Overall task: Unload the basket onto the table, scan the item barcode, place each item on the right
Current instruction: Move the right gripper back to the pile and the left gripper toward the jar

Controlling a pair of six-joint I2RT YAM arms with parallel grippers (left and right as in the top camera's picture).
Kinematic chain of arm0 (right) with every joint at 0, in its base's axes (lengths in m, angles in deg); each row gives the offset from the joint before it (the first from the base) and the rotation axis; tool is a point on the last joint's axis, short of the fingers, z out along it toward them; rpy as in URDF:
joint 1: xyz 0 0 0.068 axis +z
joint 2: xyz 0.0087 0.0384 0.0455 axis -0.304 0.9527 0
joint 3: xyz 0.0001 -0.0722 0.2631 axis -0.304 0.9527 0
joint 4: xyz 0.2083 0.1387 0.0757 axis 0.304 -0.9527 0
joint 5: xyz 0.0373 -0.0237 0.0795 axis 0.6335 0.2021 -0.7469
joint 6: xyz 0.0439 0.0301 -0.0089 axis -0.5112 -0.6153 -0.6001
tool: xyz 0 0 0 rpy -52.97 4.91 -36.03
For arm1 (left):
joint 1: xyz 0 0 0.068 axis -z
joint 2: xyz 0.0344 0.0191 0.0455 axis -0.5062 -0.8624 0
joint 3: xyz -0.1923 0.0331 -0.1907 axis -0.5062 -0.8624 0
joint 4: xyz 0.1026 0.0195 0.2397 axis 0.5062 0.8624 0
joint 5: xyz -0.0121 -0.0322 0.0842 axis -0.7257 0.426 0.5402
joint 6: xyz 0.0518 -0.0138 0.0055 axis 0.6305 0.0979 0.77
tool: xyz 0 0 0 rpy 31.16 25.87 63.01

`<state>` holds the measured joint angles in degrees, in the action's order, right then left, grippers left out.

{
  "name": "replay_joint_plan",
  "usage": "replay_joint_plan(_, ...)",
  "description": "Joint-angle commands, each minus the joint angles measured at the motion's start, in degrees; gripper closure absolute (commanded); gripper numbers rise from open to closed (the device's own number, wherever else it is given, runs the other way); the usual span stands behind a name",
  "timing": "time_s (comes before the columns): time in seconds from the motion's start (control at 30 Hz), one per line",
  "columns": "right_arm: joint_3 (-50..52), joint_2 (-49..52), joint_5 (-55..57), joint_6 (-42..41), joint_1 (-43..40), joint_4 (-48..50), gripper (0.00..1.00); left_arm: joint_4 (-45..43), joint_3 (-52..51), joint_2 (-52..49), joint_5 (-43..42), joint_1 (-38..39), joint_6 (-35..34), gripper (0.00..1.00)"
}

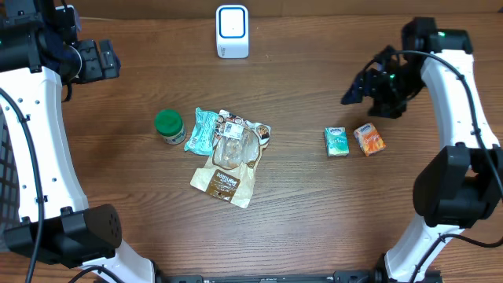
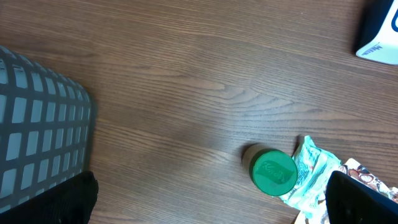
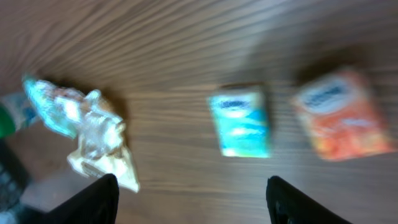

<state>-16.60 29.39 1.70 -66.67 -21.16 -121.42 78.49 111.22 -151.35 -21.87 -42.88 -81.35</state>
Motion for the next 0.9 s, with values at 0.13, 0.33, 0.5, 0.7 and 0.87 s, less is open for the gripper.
replay_joint_plan(0.13,9.4,-0.4,-12.0,0.4,10.4,8.7,0.28,0.0,-0.1,-0.5,-0.5,0.1,1.5,0.00)
replay_joint_plan(0.33,17.3,-0.4,-12.3,-5.0,16.5,16.5,0.28,0.0,-0.1,-0.5,-0.5,0.1,1.5,0.00)
replay_joint_plan(0.5,21.2,-0.4,-12.3,-7.4,18.3,20.8,0.34,-1.8,-0.1,-0.5,-2.0,0.1,0.3,0.00)
replay_joint_plan(0.7,27.8,-0.4,-12.6,-8.5,18.4,26.5,0.35,-0.1,-0.1,-0.5,-15.9,0.1,-7.8,0.01)
replay_joint_plan(0.87,31.9,-0.4,-15.0,-9.2,18.9,33.1,0.38,0.0,-1.4,-1.2,-19.3,1.4,-9.6,0.87)
